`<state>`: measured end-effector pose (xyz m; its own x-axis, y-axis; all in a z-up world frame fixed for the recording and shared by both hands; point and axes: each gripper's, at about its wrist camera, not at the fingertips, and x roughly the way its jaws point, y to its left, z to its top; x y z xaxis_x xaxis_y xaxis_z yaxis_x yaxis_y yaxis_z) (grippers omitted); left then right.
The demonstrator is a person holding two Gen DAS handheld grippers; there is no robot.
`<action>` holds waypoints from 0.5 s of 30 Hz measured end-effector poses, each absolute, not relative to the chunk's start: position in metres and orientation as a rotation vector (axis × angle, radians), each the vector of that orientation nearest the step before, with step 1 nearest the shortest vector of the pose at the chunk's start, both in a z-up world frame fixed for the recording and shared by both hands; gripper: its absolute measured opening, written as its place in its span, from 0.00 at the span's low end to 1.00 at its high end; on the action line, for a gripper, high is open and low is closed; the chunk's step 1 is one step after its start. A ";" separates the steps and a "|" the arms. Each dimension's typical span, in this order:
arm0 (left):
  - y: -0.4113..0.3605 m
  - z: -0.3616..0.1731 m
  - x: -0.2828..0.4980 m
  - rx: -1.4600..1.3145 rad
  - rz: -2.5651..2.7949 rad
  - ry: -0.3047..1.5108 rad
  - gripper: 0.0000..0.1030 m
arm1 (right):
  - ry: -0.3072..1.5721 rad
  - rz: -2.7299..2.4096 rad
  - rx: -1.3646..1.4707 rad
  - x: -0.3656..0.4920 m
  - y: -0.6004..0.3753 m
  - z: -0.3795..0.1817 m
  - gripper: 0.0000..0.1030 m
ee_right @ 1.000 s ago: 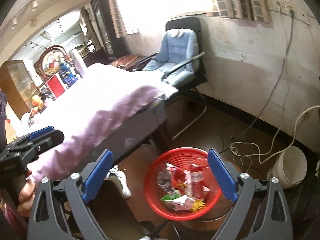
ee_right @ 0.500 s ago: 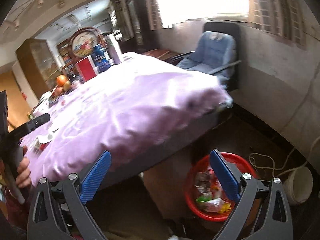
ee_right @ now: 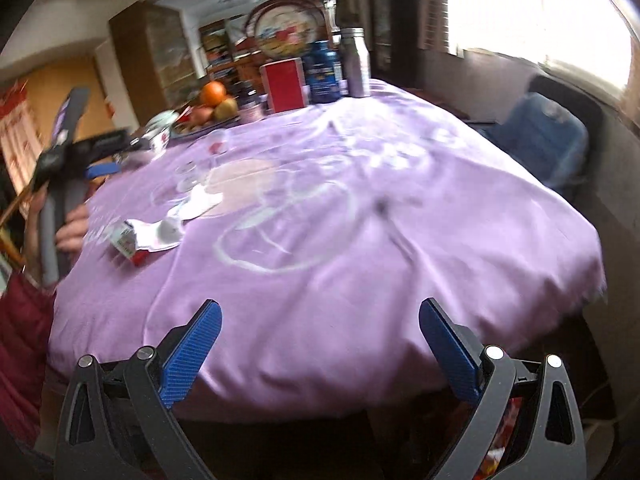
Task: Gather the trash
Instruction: 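Move both open tools back over the table, then grasp the clear plastic dish with the left tool while the right tool grasps the clear cup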
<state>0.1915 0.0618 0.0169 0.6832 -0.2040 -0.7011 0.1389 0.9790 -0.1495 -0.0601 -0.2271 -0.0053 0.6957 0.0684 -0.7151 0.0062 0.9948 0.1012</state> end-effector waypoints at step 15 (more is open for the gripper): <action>0.011 -0.046 0.257 0.107 -0.266 0.985 0.75 | 0.829 0.068 0.069 0.019 -0.202 0.000 0.94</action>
<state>0.2574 0.0112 -0.0464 0.5238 -0.1739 -0.8339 0.2702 0.9623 -0.0309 0.0189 -0.2020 0.0003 0.6735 0.0870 -0.7341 -0.0330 0.9956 0.0877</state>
